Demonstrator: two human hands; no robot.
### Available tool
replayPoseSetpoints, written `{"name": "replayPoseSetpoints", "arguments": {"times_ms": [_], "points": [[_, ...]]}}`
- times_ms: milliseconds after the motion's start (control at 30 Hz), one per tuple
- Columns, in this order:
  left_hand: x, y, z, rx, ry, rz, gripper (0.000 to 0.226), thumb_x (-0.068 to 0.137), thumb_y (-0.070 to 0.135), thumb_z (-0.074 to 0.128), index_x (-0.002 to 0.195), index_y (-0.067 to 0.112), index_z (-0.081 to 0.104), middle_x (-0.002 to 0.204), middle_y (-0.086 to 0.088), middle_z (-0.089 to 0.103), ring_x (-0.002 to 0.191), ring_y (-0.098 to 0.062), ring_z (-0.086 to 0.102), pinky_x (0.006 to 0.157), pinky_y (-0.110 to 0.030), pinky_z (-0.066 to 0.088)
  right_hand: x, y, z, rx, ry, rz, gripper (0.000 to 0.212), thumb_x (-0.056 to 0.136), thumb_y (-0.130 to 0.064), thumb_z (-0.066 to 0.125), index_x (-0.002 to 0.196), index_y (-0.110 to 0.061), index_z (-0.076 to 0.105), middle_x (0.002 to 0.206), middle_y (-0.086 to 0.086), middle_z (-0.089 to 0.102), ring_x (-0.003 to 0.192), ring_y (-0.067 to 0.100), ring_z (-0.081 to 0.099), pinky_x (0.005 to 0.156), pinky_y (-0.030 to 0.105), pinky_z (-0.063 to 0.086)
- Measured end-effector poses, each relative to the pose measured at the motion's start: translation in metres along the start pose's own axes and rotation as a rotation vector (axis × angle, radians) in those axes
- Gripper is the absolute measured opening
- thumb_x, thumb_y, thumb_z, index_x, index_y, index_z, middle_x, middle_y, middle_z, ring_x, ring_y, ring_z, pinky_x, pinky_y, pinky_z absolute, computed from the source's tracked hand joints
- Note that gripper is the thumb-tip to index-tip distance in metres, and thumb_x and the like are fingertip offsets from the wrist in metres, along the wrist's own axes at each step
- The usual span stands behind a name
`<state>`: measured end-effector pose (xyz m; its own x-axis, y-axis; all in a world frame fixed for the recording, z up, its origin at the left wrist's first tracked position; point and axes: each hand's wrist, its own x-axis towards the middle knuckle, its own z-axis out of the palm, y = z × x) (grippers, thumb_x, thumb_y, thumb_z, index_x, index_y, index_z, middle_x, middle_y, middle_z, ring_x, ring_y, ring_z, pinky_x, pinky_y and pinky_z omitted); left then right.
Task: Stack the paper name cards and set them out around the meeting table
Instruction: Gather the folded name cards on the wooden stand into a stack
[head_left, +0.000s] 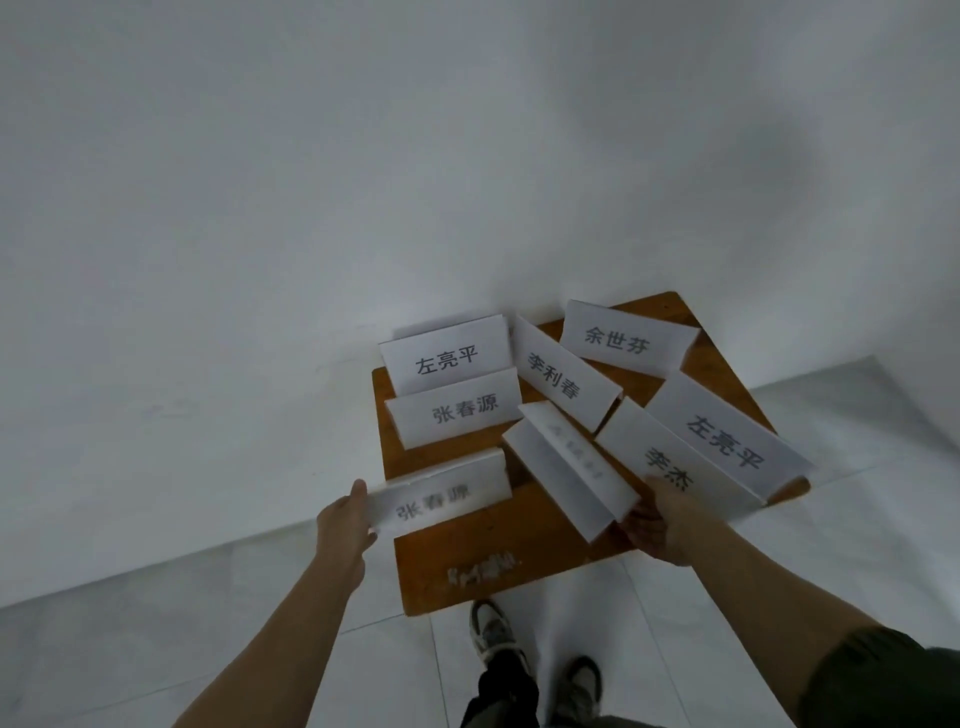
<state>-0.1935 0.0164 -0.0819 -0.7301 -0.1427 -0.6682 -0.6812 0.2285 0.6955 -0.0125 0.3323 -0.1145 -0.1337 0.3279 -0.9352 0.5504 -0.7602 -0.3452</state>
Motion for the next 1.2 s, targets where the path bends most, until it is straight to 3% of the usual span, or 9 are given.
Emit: {"name": "replayPoseSetpoints", "arguments": {"times_ms": [133,200,300,400,533,633,833,967,1200], "points": [[-0.018,-0.011,-0.010,-0.046,0.050,-0.026,0.022,0.101,0.028,0.049,0.105,0.006,0.049,0.103,-0.013,0.057,0.099,-0.034,0.057,0.087,-0.046,0.052,0.006,0.000,0.007,0.158,-0.078,-0.002,0.034,0.097,-0.028,0.059,0.116,0.000,0.055,0.097,0.017,0.064,0.080,0.030,0.062,0.064,0.041,0.057],[-0.024,-0.012,-0.017,-0.071,0.077,-0.035,0.022,0.101,0.027,0.050,0.108,0.006,0.047,0.107,-0.013,0.053,0.098,-0.034,0.056,0.088,-0.048,0.052,0.012,-0.001,0.013,0.278,-0.061,-0.037,0.032,0.099,-0.014,0.052,0.129,-0.003,0.050,0.115,0.017,0.062,0.090,0.032,0.060,0.061,0.042,0.057],[-0.027,-0.006,-0.029,-0.129,0.087,-0.045,0.027,0.100,0.027,0.051,0.115,0.005,0.048,0.113,-0.015,0.052,0.102,-0.037,0.056,0.088,-0.051,0.053,0.018,0.001,0.016,0.308,-0.048,-0.077,0.037,0.099,-0.006,0.048,0.136,-0.004,0.047,0.132,0.019,0.056,0.097,0.032,0.058,0.072,0.040,0.053],[-0.023,0.017,-0.040,-0.263,0.073,-0.029,0.036,0.100,0.029,0.051,0.121,0.002,0.048,0.119,-0.016,0.053,0.106,-0.039,0.058,0.088,-0.054,0.053,0.008,0.007,0.015,0.242,-0.022,-0.123,0.035,0.099,-0.006,0.049,0.134,-0.002,0.046,0.115,0.018,0.059,0.082,0.028,0.056,0.086,0.042,0.050],[-0.013,0.072,-0.040,-0.396,0.009,0.045,0.046,0.099,0.033,0.052,0.131,0.001,0.047,0.126,-0.016,0.054,0.107,-0.038,0.060,0.087,-0.054,0.053,0.002,0.009,0.014,0.181,-0.031,-0.155,0.032,0.100,-0.009,0.050,0.131,-0.002,0.046,0.097,0.014,0.057,0.098,0.032,0.057,0.082,0.046,0.052],[-0.008,0.117,-0.024,-0.418,-0.023,0.117,0.041,0.099,0.033,0.052,0.125,0.001,0.049,0.119,-0.016,0.057,0.098,-0.036,0.061,0.080,-0.051,0.053,-0.005,0.003,0.017,0.156,-0.070,-0.181,0.024,0.099,-0.009,0.053,0.122,-0.005,0.048,0.103,0.017,0.060,0.099,0.034,0.058,0.065,0.046,0.052],[0.017,0.174,0.026,-0.318,-0.048,0.176,0.039,0.098,0.036,0.052,0.122,0.005,0.048,0.114,-0.015,0.057,0.102,-0.036,0.062,0.074,-0.046,0.056,-0.018,-0.013,0.019,-0.122,-0.037,-0.331,0.023,0.095,-0.013,0.060,0.116,-0.003,0.057,0.107,0.018,0.064,0.095,0.032,0.063,0.080,0.047,0.056],[0.037,0.181,0.058,-0.230,-0.074,0.158,0.033,0.097,0.037,0.052,0.113,0.008,0.048,0.114,-0.015,0.059,0.101,-0.034,0.063,0.075,-0.043,0.056,-0.031,-0.020,0.019,-0.210,-0.124,-0.396,0.017,0.097,-0.013,0.057,0.111,-0.004,0.060,0.108,0.020,0.061,0.094,0.030,0.062,0.066,0.037,0.055],[0.063,0.169,0.087,-0.086,-0.074,0.112,0.036,0.096,0.038,0.055,0.113,0.006,0.051,0.106,-0.012,0.056,0.096,-0.030,0.060,0.082,-0.043,0.057,-0.045,-0.030,0.036,-0.353,-0.042,-0.534,0.028,0.094,-0.037,0.059,0.102,-0.011,0.061,0.098,0.010,0.067,0.092,0.025,0.067,0.066,0.036,0.059]]}}
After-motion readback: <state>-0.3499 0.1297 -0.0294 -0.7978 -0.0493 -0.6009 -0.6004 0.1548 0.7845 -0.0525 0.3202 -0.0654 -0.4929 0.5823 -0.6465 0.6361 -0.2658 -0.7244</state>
